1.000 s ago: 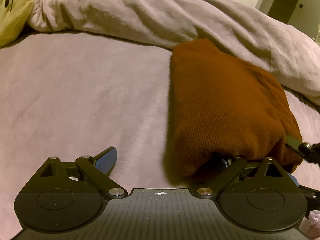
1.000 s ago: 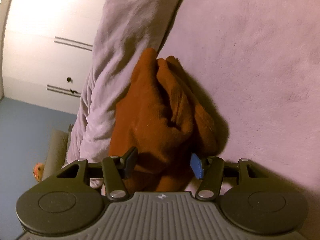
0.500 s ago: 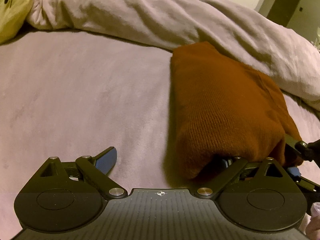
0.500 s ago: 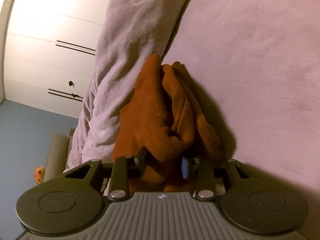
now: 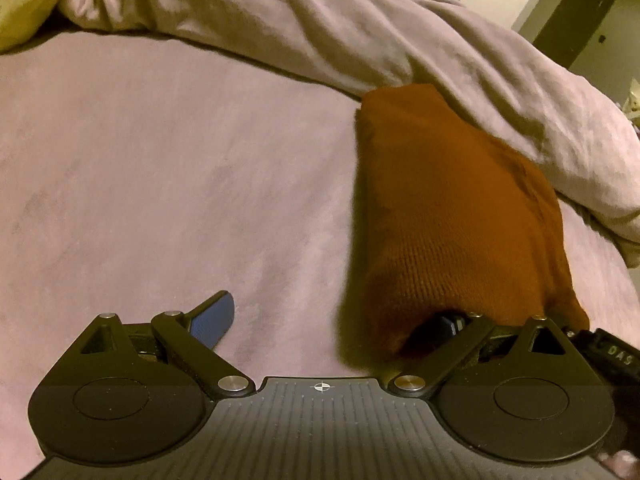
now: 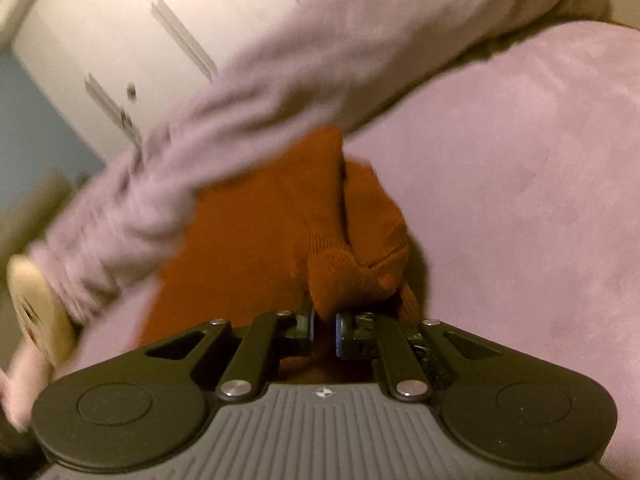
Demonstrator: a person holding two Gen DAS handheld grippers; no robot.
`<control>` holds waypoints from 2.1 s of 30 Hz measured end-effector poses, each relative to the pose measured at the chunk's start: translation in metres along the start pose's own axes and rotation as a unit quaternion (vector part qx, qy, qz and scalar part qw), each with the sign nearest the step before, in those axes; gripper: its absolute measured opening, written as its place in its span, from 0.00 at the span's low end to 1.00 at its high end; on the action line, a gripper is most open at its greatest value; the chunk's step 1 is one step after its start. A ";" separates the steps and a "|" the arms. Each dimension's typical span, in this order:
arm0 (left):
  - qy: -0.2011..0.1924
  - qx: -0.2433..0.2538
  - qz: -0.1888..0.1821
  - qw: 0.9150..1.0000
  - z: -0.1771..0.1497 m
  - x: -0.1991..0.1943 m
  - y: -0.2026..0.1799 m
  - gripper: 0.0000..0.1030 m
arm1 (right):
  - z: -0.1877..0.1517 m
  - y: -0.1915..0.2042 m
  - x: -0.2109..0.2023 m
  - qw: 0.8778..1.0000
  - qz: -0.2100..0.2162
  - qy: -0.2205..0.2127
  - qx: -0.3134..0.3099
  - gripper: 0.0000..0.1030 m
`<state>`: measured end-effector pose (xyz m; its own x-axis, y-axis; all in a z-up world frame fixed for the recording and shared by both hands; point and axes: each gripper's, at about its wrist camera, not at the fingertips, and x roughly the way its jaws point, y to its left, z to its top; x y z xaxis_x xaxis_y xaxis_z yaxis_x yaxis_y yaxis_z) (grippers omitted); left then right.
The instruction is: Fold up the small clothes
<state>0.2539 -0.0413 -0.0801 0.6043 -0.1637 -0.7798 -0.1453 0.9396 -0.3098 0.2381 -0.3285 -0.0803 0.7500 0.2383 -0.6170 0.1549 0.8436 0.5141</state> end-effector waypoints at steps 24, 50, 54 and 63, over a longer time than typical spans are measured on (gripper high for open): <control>-0.050 0.091 -0.007 0.994 0.003 0.019 -0.029 1.00 | -0.030 0.058 0.018 0.933 -0.039 -0.070 -0.350 0.22; -0.138 0.097 0.015 0.986 0.026 0.060 -0.053 1.00 | 0.015 0.057 0.076 0.931 -0.082 -0.086 -0.344 0.26; -0.124 0.088 0.010 0.988 0.031 0.061 -0.052 1.00 | 0.018 0.056 0.077 0.933 -0.081 -0.082 -0.342 0.26; -0.048 0.023 -0.058 0.997 0.034 0.020 0.009 1.00 | 0.039 0.004 -0.005 0.984 -0.016 -0.045 -0.172 0.68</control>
<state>0.2912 -0.0254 -0.0797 0.6870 -0.2444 -0.6843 -0.0351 0.9295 -0.3673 0.2598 -0.3449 -0.0520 0.8050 0.1789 -0.5657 -0.0365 0.9666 0.2537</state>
